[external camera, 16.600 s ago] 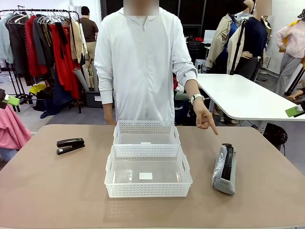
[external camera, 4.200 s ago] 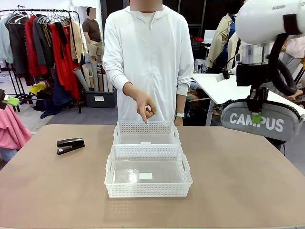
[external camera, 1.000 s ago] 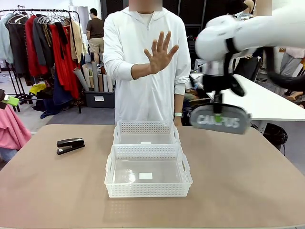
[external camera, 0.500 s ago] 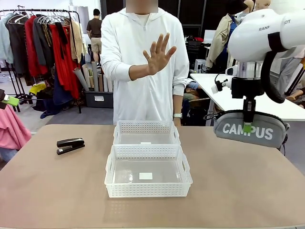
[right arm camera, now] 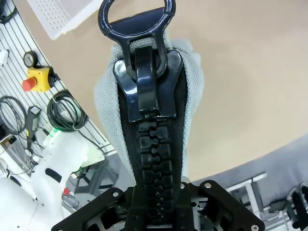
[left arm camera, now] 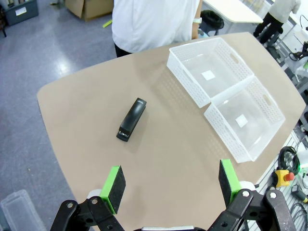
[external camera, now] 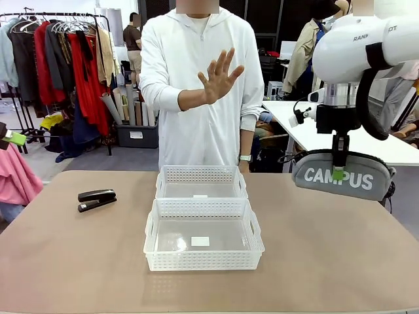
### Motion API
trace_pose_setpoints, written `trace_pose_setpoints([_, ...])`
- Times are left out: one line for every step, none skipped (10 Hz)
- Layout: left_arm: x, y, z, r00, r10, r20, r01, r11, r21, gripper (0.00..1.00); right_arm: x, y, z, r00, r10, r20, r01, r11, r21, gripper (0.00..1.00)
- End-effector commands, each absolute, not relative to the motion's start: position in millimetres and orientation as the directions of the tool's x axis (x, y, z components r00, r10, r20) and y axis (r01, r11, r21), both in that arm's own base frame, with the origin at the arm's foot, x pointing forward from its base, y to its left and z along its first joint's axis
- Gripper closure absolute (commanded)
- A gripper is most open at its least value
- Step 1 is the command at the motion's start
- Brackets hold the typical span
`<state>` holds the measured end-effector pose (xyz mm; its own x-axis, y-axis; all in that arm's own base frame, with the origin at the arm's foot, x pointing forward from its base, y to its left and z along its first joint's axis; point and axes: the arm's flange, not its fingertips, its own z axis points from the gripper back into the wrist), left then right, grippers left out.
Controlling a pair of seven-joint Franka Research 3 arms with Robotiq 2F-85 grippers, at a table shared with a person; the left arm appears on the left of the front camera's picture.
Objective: Distribute items into two baskets.
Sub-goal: Place the picked Pencil pouch into the Organizing basket as instructed by the person.
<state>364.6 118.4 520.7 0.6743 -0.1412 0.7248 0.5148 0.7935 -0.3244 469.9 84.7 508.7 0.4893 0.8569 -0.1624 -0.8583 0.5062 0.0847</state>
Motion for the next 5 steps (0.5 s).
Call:
trace_pose_setpoints([365.8, 118.9, 520.4, 0.665, -0.132, 0.735, 0.520, 0.788, -0.329, 0.00, 473.3, 84.4, 514.4, 0.489, 0.854, -0.175, -0.858, 0.508, 0.079, 1.00])
trace_pose_setpoints([365.8, 118.9, 520.4, 0.665, -0.132, 0.735, 0.520, 0.788, -0.329, 0.00, 473.3, 84.4, 514.4, 0.489, 0.854, -0.175, -0.858, 0.508, 0.079, 1.00])
trace_pose_setpoints([365.8, 118.9, 520.4, 0.665, -0.132, 0.735, 0.520, 0.788, -0.329, 0.00, 473.3, 84.4, 514.4, 0.489, 0.854, -0.175, -0.858, 0.508, 0.079, 1.00])
trace_pose_setpoints([365.8, 118.9, 520.4, 0.665, -0.132, 0.735, 0.520, 0.788, -0.329, 0.00, 473.3, 84.4, 514.4, 0.489, 0.854, -0.175, -0.858, 0.508, 0.079, 1.00])
trace_pose_setpoints([365.8, 118.9, 520.4, 0.665, -0.132, 0.735, 0.520, 0.788, -0.329, 0.00, 473.3, 84.4, 514.4, 0.489, 0.854, -0.175, -0.858, 0.508, 0.079, 1.00])
